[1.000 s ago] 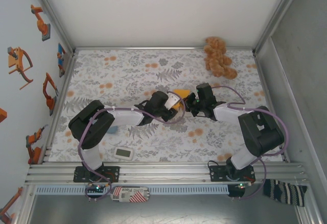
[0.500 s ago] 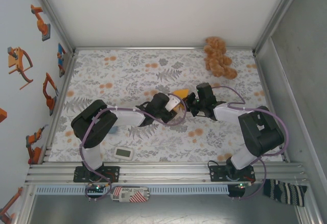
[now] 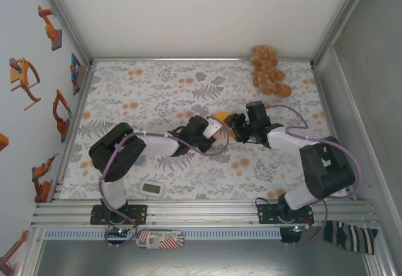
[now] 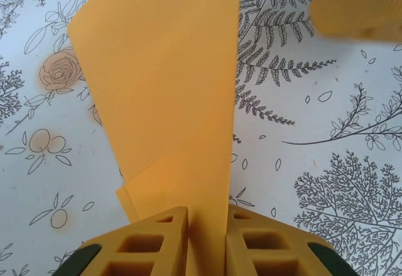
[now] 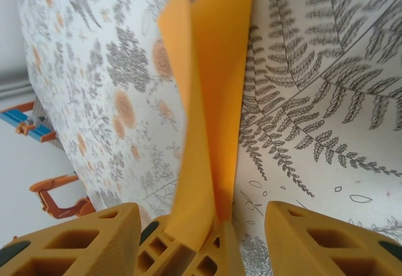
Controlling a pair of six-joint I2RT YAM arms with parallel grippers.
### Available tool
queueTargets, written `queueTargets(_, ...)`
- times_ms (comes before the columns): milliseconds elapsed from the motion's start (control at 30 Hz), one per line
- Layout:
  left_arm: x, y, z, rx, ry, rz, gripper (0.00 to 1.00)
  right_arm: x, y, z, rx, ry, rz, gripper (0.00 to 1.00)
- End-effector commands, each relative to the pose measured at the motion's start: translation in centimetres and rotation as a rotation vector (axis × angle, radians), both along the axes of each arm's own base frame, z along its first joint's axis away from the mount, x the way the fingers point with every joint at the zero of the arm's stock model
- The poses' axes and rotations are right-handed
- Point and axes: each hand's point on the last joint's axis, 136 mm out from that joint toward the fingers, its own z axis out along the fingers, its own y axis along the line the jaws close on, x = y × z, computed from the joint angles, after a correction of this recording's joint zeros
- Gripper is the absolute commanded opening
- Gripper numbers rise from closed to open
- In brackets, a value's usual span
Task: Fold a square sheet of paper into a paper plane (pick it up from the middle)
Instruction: Fold the wing for the fifth time at the center of the table.
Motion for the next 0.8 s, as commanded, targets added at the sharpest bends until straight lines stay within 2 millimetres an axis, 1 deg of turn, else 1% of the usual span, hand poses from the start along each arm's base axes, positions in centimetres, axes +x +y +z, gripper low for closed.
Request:
queueTargets(0, -0.7, -0.1, -1.0, -0.013, 0.052, -0.011, 0.19, 1.0, -2.1, 2.3, -0.100, -0.086, -0.016, 0.56)
queueTargets(167, -1.1, -0.5, -1.0, -0.059, 0.138, -0.019, 0.16, 1.0, -3.6, 2.3, -0.174, -0.118, 0.011, 0.56)
queueTargets(233, -1.2, -0.6, -0.8, -0.087, 0.182, -0.014, 0.15, 0.9, -3.9, 2.2, -0.207, -0.146, 0.041, 0.56)
queueTargets(367, -1.3, -0.7, -1.1, -0.143, 0.285, 0.016, 0.15, 0.7, -4.4, 1.9, -0.291, -0.208, 0.128, 0.56)
queueTargets(433, -1.5, -0.7, -1.3, -0.167, 0.334, 0.031, 0.14, 0.5, -4.2, 1.6, -0.315, -0.233, 0.184, 0.56)
queueTargets(533, -1.6, -0.8, -1.1, -0.217, 0.405, 0.052, 0.13, 0.0, -3.9, 0.8, -0.324, -0.245, 0.250, 0.56)
queueTargets(767, -1.1, -1.0, -0.3, -0.322, 0.567, 0.134, 0.11, -0.4, -2.3, -0.8, -0.269, -0.249, 0.348, 0.56)
